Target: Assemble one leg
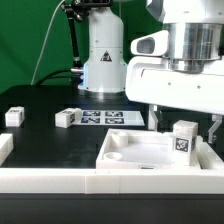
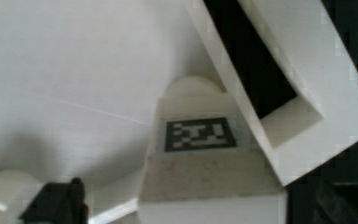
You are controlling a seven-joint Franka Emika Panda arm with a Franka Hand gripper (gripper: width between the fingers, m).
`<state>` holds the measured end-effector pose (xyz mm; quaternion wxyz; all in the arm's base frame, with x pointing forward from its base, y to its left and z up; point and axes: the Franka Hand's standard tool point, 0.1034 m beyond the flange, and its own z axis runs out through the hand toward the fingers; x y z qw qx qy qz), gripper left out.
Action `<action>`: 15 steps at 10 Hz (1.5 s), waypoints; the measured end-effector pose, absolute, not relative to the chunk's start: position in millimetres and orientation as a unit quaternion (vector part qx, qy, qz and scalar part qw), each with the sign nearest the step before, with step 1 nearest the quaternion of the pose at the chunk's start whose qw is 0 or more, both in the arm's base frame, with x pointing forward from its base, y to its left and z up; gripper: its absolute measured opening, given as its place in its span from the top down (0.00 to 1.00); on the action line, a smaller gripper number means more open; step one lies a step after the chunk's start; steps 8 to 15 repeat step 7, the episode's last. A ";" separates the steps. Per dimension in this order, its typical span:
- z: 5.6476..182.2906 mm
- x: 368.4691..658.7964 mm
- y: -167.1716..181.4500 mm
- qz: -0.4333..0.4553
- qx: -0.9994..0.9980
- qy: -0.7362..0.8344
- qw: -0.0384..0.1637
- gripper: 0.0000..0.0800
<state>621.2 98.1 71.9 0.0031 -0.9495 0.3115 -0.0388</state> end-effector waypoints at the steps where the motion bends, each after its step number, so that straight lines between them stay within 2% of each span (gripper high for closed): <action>1: 71.9 621.2 98.1 -0.039 -0.949 0.311 0.003 0.19; 15: 71.8 621.1 98.0 -0.039 -0.949 0.311 0.003 0.19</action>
Offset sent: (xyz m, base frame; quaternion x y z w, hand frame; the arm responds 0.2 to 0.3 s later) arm 0.0000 0.0000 0.0000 0.0000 0.0000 0.0000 1.0000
